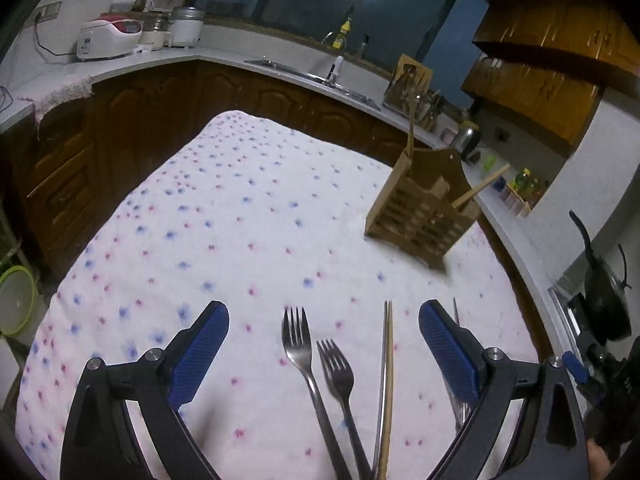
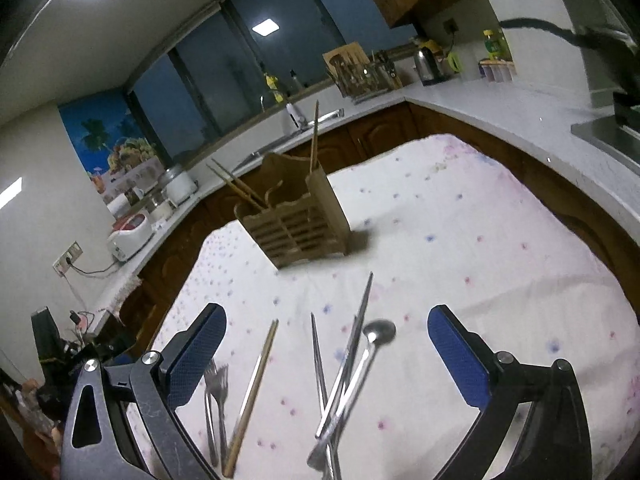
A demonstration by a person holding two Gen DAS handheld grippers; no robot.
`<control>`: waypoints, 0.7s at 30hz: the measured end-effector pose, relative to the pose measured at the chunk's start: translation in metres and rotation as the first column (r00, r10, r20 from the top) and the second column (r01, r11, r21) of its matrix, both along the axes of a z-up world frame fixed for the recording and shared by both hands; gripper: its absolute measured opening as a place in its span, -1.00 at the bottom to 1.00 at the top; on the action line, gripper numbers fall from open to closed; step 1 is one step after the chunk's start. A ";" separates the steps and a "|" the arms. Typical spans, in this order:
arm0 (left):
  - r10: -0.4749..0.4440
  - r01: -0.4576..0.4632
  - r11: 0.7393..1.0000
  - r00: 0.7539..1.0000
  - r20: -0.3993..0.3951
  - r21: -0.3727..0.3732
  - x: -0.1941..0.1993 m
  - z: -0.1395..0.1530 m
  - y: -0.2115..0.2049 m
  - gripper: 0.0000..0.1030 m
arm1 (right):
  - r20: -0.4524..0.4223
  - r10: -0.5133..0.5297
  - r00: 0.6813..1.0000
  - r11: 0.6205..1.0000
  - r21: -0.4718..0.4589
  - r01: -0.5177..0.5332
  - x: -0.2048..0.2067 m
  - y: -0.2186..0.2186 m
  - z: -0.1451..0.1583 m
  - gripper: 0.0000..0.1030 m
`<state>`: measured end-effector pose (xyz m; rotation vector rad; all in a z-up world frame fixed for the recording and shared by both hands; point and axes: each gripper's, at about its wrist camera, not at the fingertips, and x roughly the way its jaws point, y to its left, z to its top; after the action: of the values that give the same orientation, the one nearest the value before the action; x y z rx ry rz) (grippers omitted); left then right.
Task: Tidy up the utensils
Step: 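Move both grippers back over the forks and remaining utensils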
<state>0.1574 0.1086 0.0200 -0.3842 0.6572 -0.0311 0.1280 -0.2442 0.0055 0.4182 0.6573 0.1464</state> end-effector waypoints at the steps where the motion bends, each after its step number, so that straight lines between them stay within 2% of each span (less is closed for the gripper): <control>1: -0.003 0.003 1.000 1.000 -0.002 0.008 -0.001 0.000 -0.003 0.87 | -0.005 0.001 1.000 1.000 0.002 -0.001 -0.002 0.000 -0.003 0.98; 11: -0.092 0.096 0.992 0.995 -0.044 0.079 -0.001 -0.003 -0.032 0.85 | -0.057 -0.008 0.998 1.000 0.019 0.009 -0.003 -0.005 -0.026 0.98; 21: -0.112 0.121 0.987 0.990 -0.081 0.110 0.017 -0.006 -0.050 0.85 | -0.086 0.002 0.996 1.000 0.020 -0.001 0.014 -0.006 -0.036 0.97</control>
<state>0.1740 0.0590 0.0144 -0.2363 0.7516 -0.0901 0.1417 -0.2505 -0.0300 0.4447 0.7412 0.1369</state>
